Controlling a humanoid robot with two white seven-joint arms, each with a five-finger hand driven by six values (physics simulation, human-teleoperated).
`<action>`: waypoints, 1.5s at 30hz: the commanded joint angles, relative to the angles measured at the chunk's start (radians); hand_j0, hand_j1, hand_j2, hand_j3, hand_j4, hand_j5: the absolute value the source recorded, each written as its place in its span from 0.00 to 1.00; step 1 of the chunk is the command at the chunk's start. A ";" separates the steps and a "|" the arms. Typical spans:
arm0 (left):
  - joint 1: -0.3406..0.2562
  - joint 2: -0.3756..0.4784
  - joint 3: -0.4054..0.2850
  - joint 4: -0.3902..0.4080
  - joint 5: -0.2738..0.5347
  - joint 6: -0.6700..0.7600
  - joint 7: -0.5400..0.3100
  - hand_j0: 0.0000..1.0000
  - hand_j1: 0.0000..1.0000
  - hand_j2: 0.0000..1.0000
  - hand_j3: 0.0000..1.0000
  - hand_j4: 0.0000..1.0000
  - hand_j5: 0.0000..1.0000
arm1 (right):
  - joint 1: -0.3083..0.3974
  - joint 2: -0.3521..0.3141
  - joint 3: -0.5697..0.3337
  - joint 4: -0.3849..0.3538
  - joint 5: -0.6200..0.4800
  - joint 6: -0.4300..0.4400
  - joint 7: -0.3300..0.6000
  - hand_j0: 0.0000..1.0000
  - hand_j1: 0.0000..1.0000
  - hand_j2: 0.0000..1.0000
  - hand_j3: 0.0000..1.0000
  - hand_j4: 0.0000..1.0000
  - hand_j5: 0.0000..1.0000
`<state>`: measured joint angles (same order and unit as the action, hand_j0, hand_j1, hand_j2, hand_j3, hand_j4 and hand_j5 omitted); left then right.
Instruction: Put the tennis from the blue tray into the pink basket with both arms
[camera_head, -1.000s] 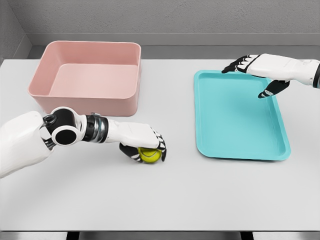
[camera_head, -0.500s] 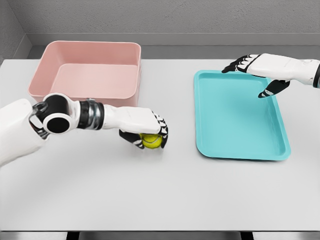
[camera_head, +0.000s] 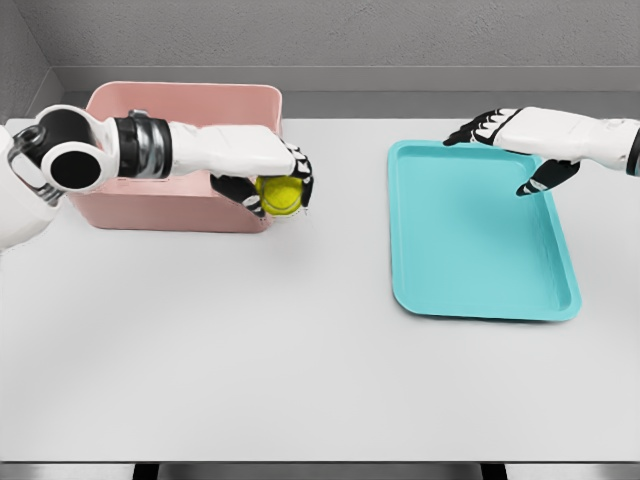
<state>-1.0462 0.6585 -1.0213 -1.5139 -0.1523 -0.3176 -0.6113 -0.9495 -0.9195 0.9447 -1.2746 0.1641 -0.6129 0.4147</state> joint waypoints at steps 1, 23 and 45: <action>-0.003 -0.008 0.003 0.070 0.007 -0.011 0.000 0.51 0.51 0.51 0.51 0.51 0.51 | 0.000 -0.001 -0.001 0.000 -0.006 0.002 0.000 1.00 1.00 1.00 1.00 1.00 1.00; -0.058 -0.146 0.079 0.595 -0.006 -0.121 0.000 0.51 0.51 0.51 0.51 0.51 0.51 | 0.000 -0.001 -0.001 -0.003 -0.008 0.002 0.000 1.00 1.00 1.00 1.00 1.00 1.00; -0.020 -0.068 0.155 0.457 0.049 -0.254 0.000 1.00 1.00 1.00 1.00 1.00 1.00 | 0.000 -0.001 -0.001 -0.003 -0.006 0.002 0.000 1.00 1.00 1.00 1.00 1.00 1.00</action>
<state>-1.0600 0.5431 -0.8727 -0.9512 -0.1447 -0.5012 -0.6114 -0.9495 -0.9195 0.9446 -1.2777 0.1630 -0.6129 0.4146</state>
